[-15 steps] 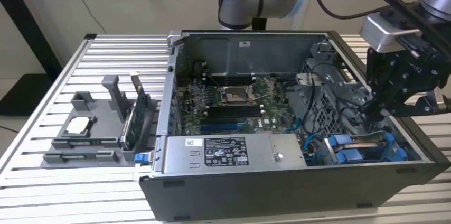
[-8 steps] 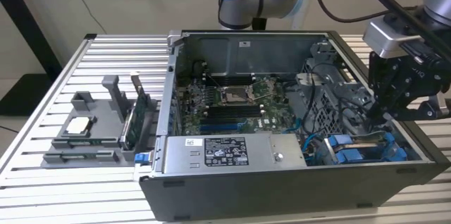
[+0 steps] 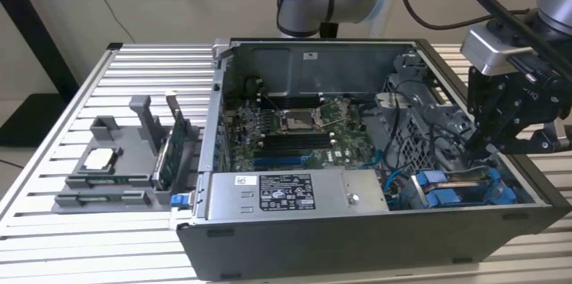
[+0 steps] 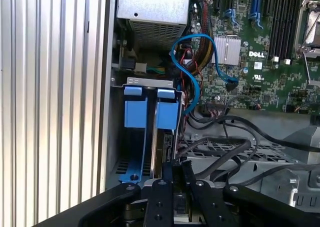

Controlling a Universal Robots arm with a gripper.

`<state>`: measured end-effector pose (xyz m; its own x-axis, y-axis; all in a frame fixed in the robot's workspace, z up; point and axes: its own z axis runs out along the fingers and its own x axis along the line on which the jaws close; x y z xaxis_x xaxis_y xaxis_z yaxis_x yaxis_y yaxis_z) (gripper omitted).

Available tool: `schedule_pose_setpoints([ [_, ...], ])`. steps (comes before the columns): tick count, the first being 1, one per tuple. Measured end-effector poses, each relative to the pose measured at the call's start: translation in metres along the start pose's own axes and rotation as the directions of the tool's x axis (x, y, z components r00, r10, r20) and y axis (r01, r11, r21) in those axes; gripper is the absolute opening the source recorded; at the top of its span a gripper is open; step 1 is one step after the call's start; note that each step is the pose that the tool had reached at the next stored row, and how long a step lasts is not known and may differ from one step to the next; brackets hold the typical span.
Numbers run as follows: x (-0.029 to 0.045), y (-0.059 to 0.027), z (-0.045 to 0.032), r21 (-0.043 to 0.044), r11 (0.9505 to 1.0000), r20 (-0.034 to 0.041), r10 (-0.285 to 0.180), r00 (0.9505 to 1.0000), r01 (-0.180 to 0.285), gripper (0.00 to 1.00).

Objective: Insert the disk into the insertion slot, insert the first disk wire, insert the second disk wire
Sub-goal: 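Insert the first disk wire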

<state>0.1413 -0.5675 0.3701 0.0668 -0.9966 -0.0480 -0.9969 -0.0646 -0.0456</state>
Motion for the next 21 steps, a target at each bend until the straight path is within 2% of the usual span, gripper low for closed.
schedule_pose_setpoints([
  [8,0.0008,-0.0009,0.0023,-0.0015,1.0000,-0.0001,0.000,1.0000,0.000,0.19],
  [12,0.0036,-0.0032,0.0057,-0.0085,1.0000,0.0005,0.000,1.0000,0.000,0.19],
  [18,0.0051,-0.0076,0.0111,-0.0255,0.9997,0.0016,0.002,1.0000,-0.002,0.19],
  [21,0.0054,-0.0087,0.0146,-0.0297,0.9995,0.0016,0.005,1.0000,-0.005,0.19],
])
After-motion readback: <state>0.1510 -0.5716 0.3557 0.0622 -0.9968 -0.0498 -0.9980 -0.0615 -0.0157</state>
